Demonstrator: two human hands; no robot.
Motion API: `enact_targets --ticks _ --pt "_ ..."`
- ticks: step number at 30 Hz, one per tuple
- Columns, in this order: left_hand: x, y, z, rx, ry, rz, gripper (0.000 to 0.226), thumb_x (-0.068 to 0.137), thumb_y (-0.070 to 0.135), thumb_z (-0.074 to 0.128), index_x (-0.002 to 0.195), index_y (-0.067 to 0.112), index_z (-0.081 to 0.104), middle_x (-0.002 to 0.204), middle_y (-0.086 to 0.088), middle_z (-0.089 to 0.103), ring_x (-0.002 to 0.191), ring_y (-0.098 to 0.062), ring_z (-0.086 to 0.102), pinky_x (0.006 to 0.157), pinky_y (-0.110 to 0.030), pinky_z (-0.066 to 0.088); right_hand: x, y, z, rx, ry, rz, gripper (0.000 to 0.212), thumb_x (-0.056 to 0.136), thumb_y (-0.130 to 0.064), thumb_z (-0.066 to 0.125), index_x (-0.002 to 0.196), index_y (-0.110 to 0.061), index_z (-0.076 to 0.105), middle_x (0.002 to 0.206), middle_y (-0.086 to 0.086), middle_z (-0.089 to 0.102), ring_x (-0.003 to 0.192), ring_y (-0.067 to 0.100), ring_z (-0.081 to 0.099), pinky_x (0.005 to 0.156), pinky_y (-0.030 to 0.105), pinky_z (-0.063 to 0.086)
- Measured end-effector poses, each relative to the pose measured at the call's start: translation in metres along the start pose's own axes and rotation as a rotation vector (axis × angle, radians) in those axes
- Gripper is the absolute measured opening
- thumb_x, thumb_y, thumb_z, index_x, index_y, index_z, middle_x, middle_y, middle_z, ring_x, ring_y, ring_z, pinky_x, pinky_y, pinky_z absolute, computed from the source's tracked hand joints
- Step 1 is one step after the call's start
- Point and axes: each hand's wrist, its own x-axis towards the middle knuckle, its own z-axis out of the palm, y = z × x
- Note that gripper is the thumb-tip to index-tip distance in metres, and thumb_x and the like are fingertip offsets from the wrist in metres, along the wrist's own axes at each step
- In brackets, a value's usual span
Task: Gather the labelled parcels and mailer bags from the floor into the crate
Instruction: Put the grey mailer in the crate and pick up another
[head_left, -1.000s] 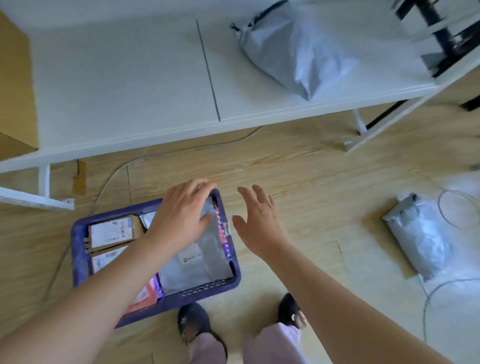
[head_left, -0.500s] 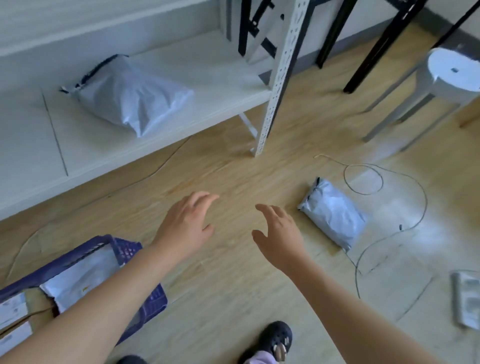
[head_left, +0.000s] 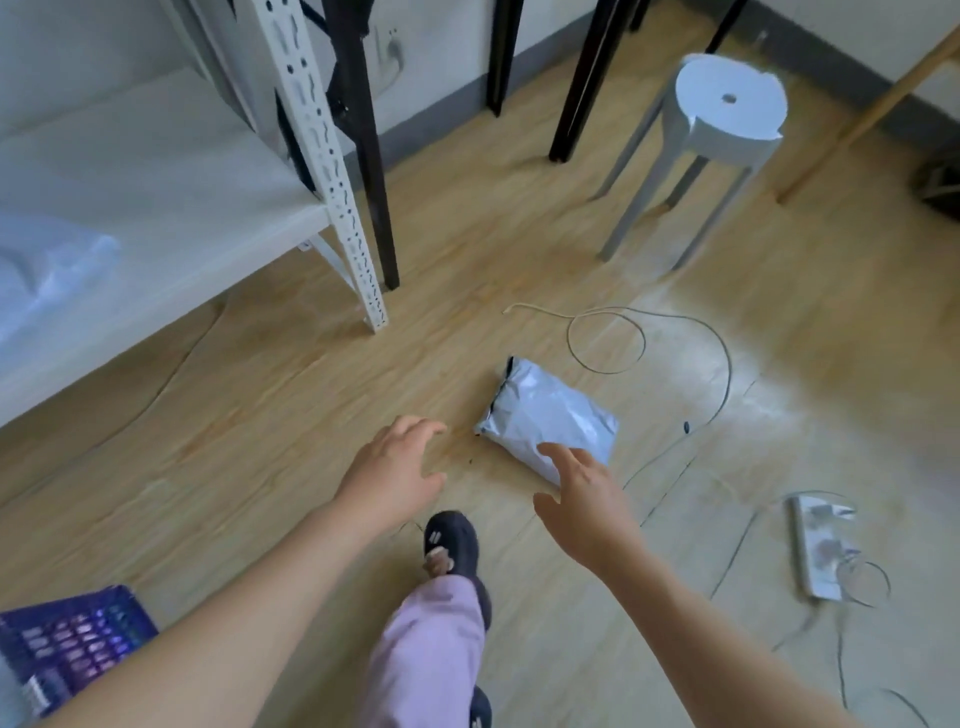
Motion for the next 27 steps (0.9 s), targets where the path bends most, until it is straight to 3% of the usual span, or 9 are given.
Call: enact_targets --ticks 10,16,21,27 --pt "0.204 0.021 0.036 -0.119 -0.152 -0.154 0.050 0.092 0.028 0.057 0.138 0.026 0.038 0.146 0.004 0.031 0.126 -0.016 0.044 0.091 -0.028 0.041 0.180 0.085 -0.010 -0.083 -0.111 0.067 0.056 0.092 -0.017 0.047 0.145 -0.025 0.028 0.139 0.000 0.040 0.128 0.021 0.038 0.097 0.027 0.037" --pt "0.289 -0.002 0.104 -0.124 -0.255 -0.252 0.058 0.089 0.028 0.060 0.141 0.025 0.034 0.146 -0.002 0.033 0.126 -0.021 0.046 0.098 -0.032 0.041 0.258 0.126 0.043 -0.076 -0.202 0.103 0.056 0.091 -0.013 0.044 0.144 -0.024 0.028 0.136 0.001 0.041 0.125 0.021 0.038 0.095 0.030 0.041" --pt "0.350 -0.042 0.186 -0.067 -0.300 -0.359 0.069 0.088 0.024 0.061 0.146 0.023 0.024 0.147 -0.006 0.031 0.123 -0.026 0.048 0.093 -0.033 0.043 0.318 0.161 0.112 -0.049 -0.251 0.093 0.060 0.090 -0.012 0.040 0.145 -0.023 0.022 0.135 0.002 0.043 0.122 0.023 0.039 0.093 0.033 0.042" --pt "0.414 -0.076 0.273 -0.003 -0.323 -0.435 0.071 0.091 0.016 0.054 0.150 0.013 0.014 0.151 -0.015 0.026 0.131 -0.032 0.040 0.100 -0.038 0.039 0.374 0.203 0.179 -0.055 -0.267 0.089 0.053 0.091 -0.014 0.041 0.142 -0.020 0.025 0.135 0.005 0.041 0.124 0.025 0.037 0.096 0.033 0.038"
